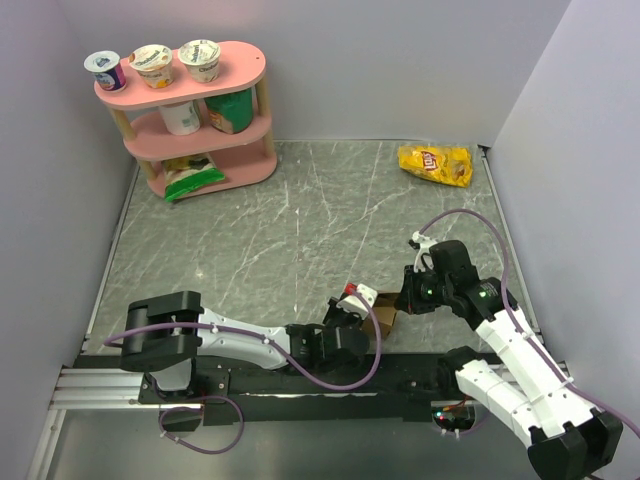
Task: Fold the paper box
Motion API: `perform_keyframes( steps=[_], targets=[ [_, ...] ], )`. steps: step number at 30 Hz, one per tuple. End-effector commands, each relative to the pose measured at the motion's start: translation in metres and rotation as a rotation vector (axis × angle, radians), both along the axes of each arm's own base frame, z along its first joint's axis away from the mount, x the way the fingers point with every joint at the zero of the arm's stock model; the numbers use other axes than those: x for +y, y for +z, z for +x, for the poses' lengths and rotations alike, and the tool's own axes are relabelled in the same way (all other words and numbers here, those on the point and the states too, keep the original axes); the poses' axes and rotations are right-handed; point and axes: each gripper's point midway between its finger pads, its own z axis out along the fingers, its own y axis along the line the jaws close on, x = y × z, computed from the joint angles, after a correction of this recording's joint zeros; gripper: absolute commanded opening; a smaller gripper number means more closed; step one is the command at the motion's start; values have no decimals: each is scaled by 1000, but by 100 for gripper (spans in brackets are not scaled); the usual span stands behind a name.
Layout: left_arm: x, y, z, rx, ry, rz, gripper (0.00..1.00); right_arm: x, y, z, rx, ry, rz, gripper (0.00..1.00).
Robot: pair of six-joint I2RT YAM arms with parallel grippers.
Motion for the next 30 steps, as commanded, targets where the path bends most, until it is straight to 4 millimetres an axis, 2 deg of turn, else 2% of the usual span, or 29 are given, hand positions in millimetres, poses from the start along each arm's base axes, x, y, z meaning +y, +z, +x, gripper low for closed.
perform_keyframes(
  steps=[1,15,23,30],
  targets=[
    [23,-67,-18,108,-84,255,1,10,17,9,-54,22,39,0],
    [18,-60,-13,149,-78,215,1,11,5,2,-29,17,-59,0],
    [25,-62,-8,167,-56,201,1,15,-1,-3,-16,12,-99,0],
    [26,-62,-6,183,-50,189,1,29,-16,-9,-18,-28,-84,0]
  ],
)
